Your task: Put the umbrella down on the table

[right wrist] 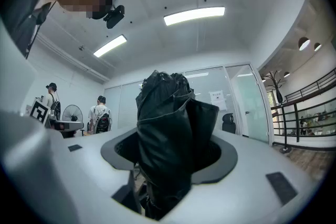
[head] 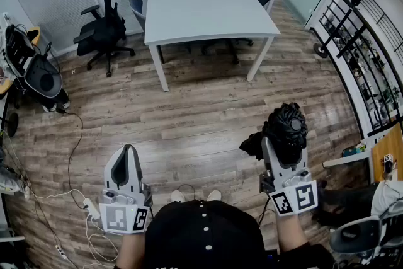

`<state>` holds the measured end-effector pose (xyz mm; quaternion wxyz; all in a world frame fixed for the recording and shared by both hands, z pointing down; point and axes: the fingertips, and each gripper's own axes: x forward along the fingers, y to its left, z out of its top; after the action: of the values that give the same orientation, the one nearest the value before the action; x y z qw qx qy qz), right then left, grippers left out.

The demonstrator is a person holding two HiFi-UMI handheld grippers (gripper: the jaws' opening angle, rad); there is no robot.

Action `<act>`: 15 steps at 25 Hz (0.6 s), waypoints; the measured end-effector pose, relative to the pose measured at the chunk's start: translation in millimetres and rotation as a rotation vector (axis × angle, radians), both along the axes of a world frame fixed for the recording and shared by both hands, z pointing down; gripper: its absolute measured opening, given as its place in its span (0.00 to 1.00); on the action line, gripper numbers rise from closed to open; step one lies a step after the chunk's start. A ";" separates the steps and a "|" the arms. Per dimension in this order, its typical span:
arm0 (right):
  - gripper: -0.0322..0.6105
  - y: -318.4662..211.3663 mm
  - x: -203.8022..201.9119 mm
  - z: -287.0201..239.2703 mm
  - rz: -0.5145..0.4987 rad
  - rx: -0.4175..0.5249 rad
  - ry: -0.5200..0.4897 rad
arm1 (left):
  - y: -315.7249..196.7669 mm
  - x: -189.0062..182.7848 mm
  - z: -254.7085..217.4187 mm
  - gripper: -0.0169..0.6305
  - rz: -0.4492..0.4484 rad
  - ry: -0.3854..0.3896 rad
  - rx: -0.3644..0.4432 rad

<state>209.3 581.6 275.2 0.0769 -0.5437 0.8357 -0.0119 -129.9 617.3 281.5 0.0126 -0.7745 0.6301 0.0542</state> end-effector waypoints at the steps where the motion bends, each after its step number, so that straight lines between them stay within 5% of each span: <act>1: 0.49 -0.2 -0.5 -0.4 0.000 0.001 0.001 | 0.2 -0.2 0.7 0.05 -0.002 0.000 0.000; 15: 0.49 -5.4 12.0 -0.4 -0.033 0.003 0.007 | 4.0 19.1 -2.8 0.05 -0.020 -0.014 0.001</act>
<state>221.3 576.2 274.9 0.0748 -0.5296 0.8449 -0.0100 -110.8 621.3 278.7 0.0179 -0.7685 0.6377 0.0490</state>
